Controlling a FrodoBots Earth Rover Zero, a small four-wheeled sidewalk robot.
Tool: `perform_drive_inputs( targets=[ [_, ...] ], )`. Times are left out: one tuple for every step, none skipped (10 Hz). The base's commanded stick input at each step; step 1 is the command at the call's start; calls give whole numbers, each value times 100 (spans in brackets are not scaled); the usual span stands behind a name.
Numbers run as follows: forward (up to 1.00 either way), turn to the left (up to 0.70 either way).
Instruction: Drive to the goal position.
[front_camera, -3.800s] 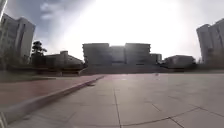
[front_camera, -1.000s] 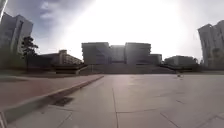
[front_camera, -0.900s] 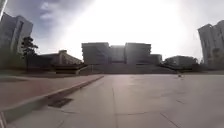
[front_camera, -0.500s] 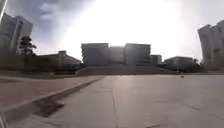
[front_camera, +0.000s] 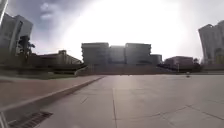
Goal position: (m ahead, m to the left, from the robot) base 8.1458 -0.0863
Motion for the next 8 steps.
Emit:
perform_drive_inputs(
  targets=[
    [100, 0],
    [100, 0],
    [100, 0],
    [100, 0],
    [100, 0],
    [100, 0],
    [100, 0],
    [100, 0]
  ],
)
